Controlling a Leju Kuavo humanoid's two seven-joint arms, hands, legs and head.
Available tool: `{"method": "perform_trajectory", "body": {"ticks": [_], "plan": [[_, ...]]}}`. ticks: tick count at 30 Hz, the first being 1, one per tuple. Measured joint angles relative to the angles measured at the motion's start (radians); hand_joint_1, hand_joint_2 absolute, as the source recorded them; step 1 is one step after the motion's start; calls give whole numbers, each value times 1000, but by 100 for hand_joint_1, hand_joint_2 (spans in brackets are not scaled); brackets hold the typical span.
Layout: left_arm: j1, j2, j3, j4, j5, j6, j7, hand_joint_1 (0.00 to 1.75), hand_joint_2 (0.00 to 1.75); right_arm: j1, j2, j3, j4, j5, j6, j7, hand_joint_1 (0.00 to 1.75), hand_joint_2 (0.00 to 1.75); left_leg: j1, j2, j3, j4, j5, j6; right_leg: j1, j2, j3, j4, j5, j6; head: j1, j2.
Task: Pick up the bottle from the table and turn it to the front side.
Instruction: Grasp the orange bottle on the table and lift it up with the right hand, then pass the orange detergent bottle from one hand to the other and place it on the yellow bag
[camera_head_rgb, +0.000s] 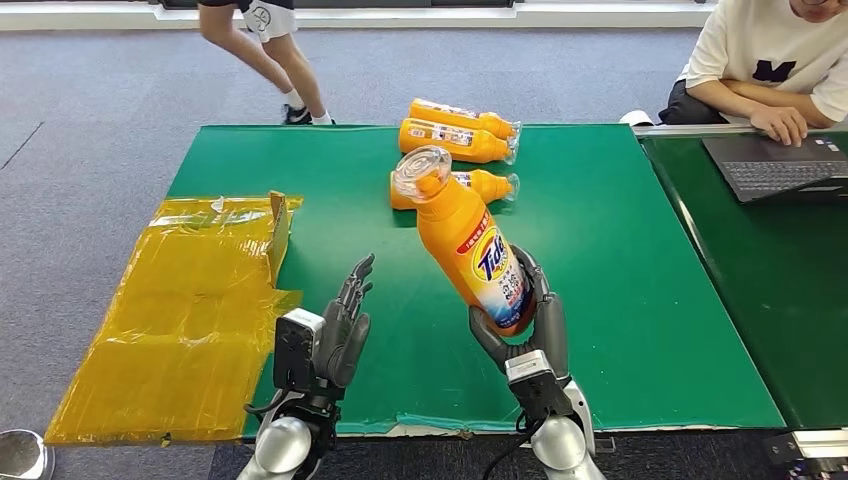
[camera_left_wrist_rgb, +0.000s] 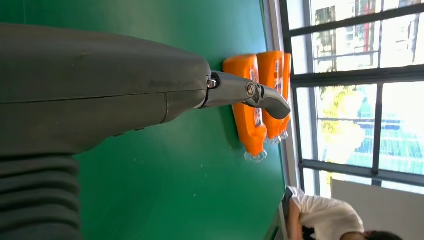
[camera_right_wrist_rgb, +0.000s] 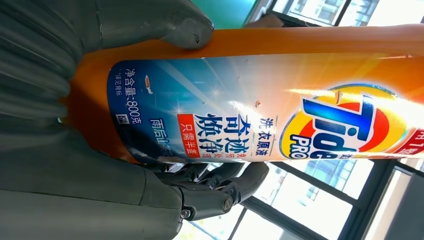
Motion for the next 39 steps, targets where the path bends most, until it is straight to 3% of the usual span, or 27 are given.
{"method": "perform_trajectory", "body": {"ticks": [6, 20, 39], "plan": [[-42, 0, -63, 18, 43, -87, 27, 0, 175, -3, 11, 0, 62, -25, 12, -6, 175, 175, 0, 0, 0, 0, 0, 0, 0, 0, 0, 0, 0, 0, 0, 0], [-225, -27, -206, 127, 94, -121, 56, 0, 175, -44, 46, -31, 185, -70, 31, -26, 175, 175, 0, -1, 0, 0, 1, -1, 0, 0, -1, 0, 1, 0, 0, 0], [-464, -103, -263, 348, 164, -145, 80, 0, 175, -39, 79, -38, 252, -34, 53, -12, 175, 175, 0, -1, -1, 0, 1, -1, -1, 0, -1, 1, 1, 0, 0, 0]]}}
